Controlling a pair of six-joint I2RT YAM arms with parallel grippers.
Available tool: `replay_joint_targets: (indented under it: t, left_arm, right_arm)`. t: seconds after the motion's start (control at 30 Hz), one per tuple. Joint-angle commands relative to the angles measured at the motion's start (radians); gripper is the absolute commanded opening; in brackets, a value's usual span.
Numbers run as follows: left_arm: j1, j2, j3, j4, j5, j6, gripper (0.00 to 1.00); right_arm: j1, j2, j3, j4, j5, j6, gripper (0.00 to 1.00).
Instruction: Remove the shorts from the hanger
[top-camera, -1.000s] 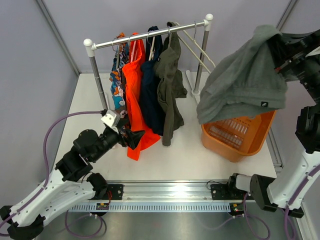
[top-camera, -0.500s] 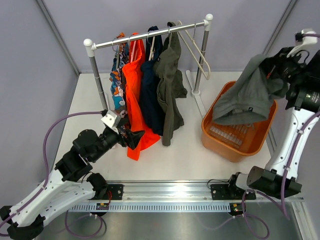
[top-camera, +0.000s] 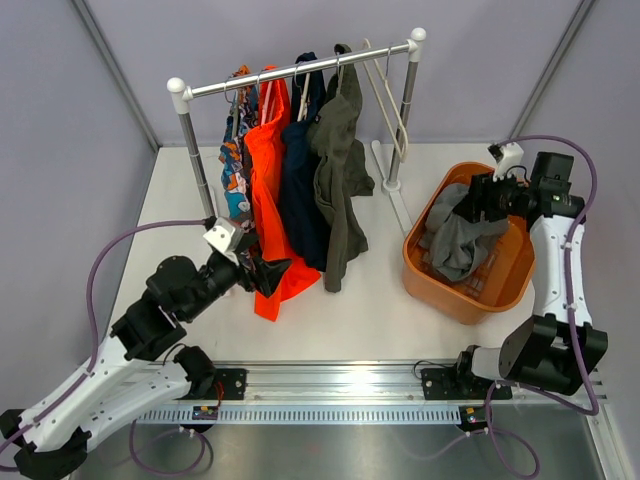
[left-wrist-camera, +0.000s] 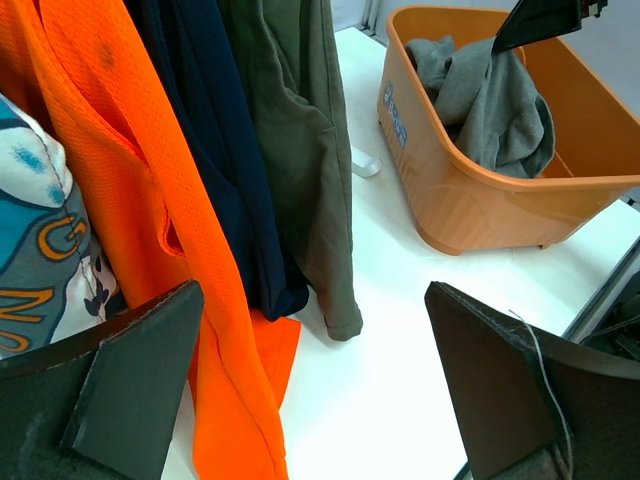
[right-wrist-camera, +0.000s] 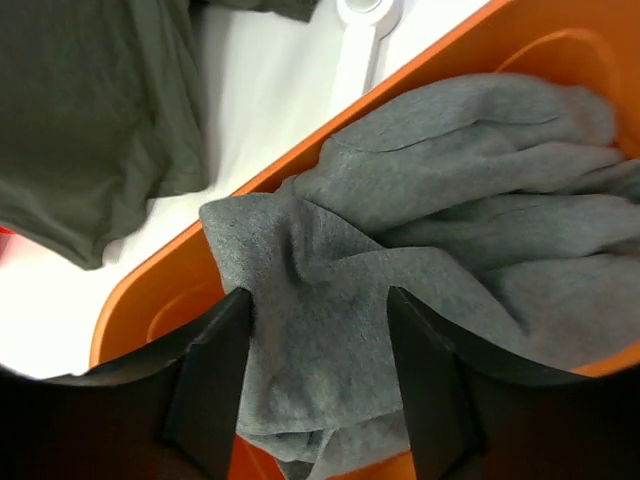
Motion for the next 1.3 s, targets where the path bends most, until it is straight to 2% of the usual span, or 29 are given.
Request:
replay_joint_targets:
  t: [0.0,0.07,0.13,0.2,0.27,0.3,0.37,0.4,0.43,0.5,0.53,0.6,0.73,0.93,1.03,1.27]
  left_arm:
    - [0.002,-0.021,0.027,0.045,0.005,-0.006,0.99]
    - [0.000,-0.019,0.027,0.045,-0.002,-0.003,0.99]
    - [0.002,-0.016,0.028,0.052,-0.006,-0.003,0.99]
    - [0.002,-0.012,0.027,0.058,-0.006,-0.002,0.99]
    - [0.002,-0.001,0.026,0.071,-0.004,-0.002,0.99]
    - [0.002,0.002,0.028,0.074,-0.003,-0.006,0.99]
    - [0.002,0.016,0.037,0.072,0.002,-0.008,0.99]
    - [0.002,0.019,0.042,0.065,0.007,-0.011,0.99]
    - [0.002,0.023,0.048,0.056,0.005,-0.014,0.99]
    - [0.002,0.027,0.062,0.034,0.002,-0.017,0.99]
    - [0.002,0.025,0.063,0.029,0.001,-0.022,0.99]
    - [0.002,0.014,0.063,0.022,-0.004,-0.034,0.99]
    - [0.002,-0.003,0.054,0.023,-0.009,-0.054,0.99]
    - [0.002,-0.010,0.036,0.035,-0.013,-0.091,0.99]
    - [0.002,-0.015,0.030,0.039,-0.015,-0.100,0.99]
    - [0.002,-0.021,0.025,0.042,-0.021,-0.109,0.99]
  right_arm:
    - [-0.004,-0.066,0.179,-0.022,0.046,-0.090,0.67]
    - [0.002,-0.052,0.275,-0.063,0.021,-0.076,0.71]
    - [0.032,-0.026,0.451,-0.109,0.012,-0.064,0.73]
    - [0.126,0.032,0.627,-0.198,0.018,-0.050,0.73]
    - [0.209,0.104,0.732,-0.273,0.020,0.005,0.73]
    - [0.307,0.126,0.821,-0.292,0.020,0.028,0.72]
    - [0.410,0.190,0.884,-0.303,0.067,0.111,0.72]
    - [0.508,0.204,0.915,-0.289,0.093,0.141,0.74]
    - [0.553,0.220,0.918,-0.264,0.155,0.233,0.76]
    - [0.661,0.230,0.892,-0.142,0.255,0.366,0.80]
    - [0.697,0.249,0.887,-0.107,0.376,0.495,0.80]
    - [0.766,0.282,0.915,-0.053,0.453,0.569,0.83]
    - [0.837,0.411,1.007,-0.004,0.659,0.671,0.90]
    - [0.881,0.546,1.105,0.023,0.783,0.723,0.93]
    - [0.891,0.580,1.107,0.020,0.889,0.723,0.91]
    - [0.891,0.626,1.095,0.030,0.966,0.686,0.71]
